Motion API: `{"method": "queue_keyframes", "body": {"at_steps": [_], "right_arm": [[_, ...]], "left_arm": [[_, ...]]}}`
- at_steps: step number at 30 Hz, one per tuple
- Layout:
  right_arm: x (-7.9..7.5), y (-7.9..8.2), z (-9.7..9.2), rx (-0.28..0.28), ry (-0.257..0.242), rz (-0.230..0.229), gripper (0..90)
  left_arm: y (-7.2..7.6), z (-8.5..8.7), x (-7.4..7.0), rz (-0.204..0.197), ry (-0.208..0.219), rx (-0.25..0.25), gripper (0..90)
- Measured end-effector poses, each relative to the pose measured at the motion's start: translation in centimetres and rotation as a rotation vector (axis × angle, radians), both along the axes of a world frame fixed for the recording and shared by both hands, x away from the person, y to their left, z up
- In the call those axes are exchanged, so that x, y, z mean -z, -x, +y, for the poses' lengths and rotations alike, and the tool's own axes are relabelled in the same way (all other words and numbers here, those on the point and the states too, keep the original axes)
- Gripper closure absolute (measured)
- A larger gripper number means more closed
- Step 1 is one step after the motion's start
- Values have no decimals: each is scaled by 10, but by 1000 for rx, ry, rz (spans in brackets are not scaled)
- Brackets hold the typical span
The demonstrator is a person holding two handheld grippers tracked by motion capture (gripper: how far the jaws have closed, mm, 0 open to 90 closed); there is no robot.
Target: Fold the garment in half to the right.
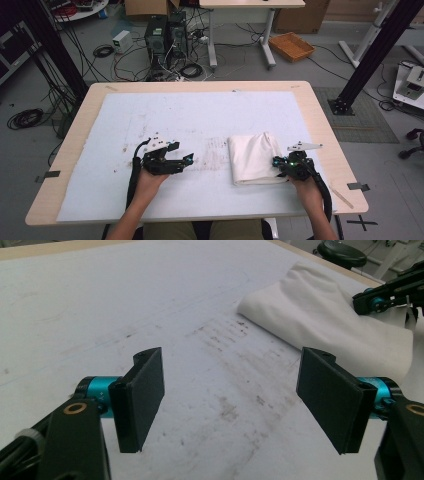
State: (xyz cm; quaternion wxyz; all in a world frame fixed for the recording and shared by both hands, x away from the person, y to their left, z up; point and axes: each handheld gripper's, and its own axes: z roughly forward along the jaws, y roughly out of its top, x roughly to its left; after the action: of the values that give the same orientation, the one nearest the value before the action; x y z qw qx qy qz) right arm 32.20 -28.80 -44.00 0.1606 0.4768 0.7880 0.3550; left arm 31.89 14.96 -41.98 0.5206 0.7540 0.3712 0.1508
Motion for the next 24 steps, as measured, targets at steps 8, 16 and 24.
{"method": "queue_keyframes", "body": {"at_steps": [8,16,24], "right_arm": [[-15,13,0,-15,33,-107,867],[-12,11,-7,12,21,-91,767],[-4,4,-10,20,-30,-26,667]], "left_arm": [[4,17,8,13,20,-39,273],[5,19,8,16,30,-33,273],[4,16,12,33,34,-18,273]]}}
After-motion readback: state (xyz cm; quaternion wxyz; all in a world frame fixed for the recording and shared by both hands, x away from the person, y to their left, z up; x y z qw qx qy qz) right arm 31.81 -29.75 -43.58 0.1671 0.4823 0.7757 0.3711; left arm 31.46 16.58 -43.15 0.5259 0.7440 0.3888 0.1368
